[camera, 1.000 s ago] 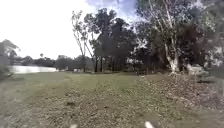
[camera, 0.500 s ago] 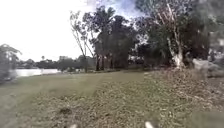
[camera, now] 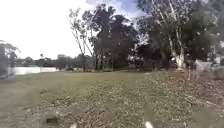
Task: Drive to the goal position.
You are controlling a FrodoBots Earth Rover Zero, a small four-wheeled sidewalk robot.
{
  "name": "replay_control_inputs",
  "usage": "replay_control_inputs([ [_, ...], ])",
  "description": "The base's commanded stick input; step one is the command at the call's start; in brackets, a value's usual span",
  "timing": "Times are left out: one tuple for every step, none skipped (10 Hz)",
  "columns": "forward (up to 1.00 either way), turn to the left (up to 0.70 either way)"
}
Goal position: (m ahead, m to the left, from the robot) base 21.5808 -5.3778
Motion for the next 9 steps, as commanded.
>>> replay_control_inputs([
  [0.7,-0.27],
  [0.7,-0.28],
  [0.7,-0.13],
  [0.7,0.0],
  [0.7,0.0],
  [0.7,0.0],
  [0.7,0.0],
  [0.7,0.0],
  [0.7,0.0],
])
